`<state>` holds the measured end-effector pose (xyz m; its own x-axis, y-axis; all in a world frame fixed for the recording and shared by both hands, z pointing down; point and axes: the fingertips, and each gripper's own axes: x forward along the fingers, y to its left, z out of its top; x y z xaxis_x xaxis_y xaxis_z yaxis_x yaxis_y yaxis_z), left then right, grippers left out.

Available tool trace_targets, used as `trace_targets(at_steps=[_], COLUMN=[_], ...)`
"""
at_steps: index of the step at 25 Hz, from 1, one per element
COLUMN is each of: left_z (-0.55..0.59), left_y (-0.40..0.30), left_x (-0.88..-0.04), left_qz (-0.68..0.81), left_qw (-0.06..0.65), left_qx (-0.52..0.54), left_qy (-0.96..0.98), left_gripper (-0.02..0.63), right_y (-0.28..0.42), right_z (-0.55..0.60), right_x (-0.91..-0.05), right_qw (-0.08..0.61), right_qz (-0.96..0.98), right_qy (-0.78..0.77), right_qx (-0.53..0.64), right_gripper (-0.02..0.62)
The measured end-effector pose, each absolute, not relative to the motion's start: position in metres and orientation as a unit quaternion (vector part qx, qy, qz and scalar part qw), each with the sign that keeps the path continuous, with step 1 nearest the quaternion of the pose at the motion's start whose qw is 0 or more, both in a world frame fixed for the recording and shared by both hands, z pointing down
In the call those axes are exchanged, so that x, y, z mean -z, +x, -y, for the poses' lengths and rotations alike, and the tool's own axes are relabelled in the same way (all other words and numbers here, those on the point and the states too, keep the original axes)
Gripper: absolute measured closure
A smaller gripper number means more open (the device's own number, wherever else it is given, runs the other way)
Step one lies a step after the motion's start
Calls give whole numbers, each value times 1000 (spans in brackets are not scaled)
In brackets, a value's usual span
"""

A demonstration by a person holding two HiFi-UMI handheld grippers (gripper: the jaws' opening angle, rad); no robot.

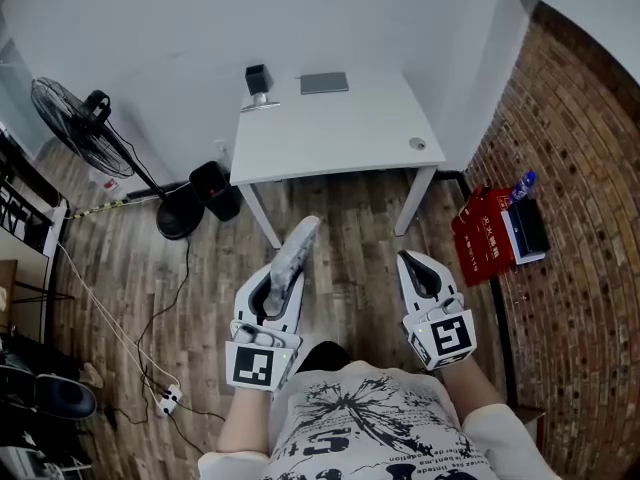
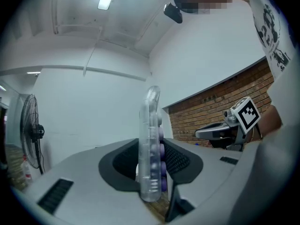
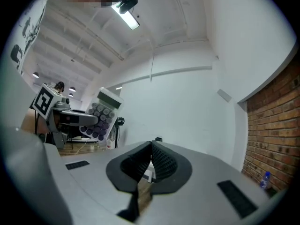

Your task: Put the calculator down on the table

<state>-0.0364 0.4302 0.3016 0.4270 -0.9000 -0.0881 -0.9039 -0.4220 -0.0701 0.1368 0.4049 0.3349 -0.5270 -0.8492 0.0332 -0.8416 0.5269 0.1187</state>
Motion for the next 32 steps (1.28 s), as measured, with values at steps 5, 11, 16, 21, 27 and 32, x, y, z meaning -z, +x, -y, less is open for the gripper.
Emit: trace_targets(at_steps=[5, 11, 16, 21, 27, 32], left_z=[-409, -345, -255, -141, -13, 64], left_y=[-31, -39, -50, -60, -84, -98], left_x=[-314, -334, -331, -324, -317, -322], left_qz=[-536, -536, -530, -523, -513, -504], left_qw=[39, 31, 35, 29, 30, 32], left_qx=[-7, 4, -1, -3, -4, -1], left_qy=[-843, -844, -847, -852, -858, -863], left_gripper=[463, 463, 463, 463, 463, 463], right_y=[144, 134, 122, 112, 92, 76], right_z=[-380, -312, -231, -121, 9, 86], right_x=[-350, -372, -364, -351, -344, -346], right_qw=[57, 73, 68, 74, 64, 65], right_qz=[874, 870, 873, 869, 858, 857], right_qy=[483, 488, 483, 489, 510, 511], right_qx=[22, 5, 25, 34, 21, 17], right_gripper=[581, 580, 580, 580, 580, 580])
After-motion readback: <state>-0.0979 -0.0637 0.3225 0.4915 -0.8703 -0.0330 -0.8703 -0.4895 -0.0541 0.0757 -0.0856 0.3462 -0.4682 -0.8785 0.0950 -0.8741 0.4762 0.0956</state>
